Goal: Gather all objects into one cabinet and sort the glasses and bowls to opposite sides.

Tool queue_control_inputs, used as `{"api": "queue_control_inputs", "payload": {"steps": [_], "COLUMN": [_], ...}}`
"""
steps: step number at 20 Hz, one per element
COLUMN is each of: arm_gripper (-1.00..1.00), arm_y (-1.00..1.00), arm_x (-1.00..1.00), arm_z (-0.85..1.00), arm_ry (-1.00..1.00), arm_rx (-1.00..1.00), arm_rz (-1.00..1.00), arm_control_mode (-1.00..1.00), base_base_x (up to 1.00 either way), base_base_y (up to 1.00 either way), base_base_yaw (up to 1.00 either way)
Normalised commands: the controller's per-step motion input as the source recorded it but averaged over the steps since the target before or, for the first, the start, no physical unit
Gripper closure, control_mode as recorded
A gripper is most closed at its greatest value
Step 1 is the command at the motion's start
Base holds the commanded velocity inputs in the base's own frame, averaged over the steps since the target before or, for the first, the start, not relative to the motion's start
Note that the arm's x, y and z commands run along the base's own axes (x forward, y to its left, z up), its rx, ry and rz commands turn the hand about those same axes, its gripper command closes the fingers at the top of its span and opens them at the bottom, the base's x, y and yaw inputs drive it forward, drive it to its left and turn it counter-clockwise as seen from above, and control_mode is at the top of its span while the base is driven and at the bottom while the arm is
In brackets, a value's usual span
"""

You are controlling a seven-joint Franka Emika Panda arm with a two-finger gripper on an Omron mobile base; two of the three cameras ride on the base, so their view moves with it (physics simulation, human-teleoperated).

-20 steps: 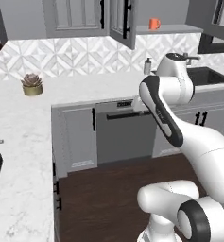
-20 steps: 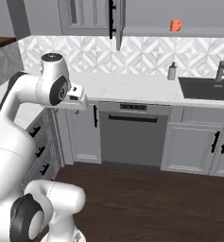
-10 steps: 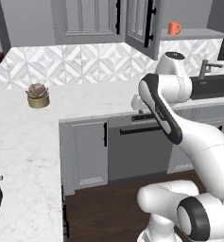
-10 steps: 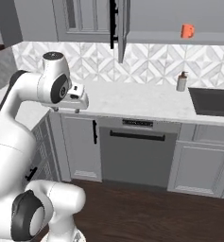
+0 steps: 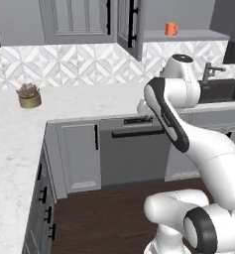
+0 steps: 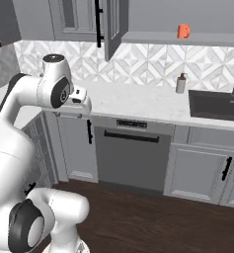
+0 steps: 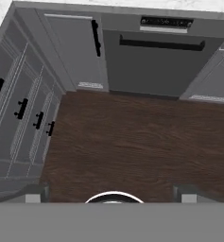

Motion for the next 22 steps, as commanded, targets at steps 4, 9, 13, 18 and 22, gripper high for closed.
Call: {"api": "queue_control_inputs", "payload": {"steps": [4,9,13,18,22], "arm_gripper": [-1.00,-1.00,-1.00,-1.00,-1.00], "arm_y": [0.00,0.00,0.00,0.00,0.00], "arm_x": [0.00,0.00,0.00,0.00,0.00], "arm_z": [0.00,0.00,0.00,0.00,0.00], "arm_ry": [0.00,0.00,0.00,0.00,0.00], "arm_rx": [0.00,0.00,0.00,0.00,0.00], "arm_rz": [0.00,0.00,0.00,0.00,0.00], "arm_control_mode": [1.00,1.00,1.00,1.00,1.00], "base_base_x": [-0.61,-0.15,0.59,1.00,0.84], "base_base_y": [-1.00,-0.52,-0.01,-0.22,-0.83], "base_base_yaw": [0.07,0.03,0.00,0.00,-0.04]}}
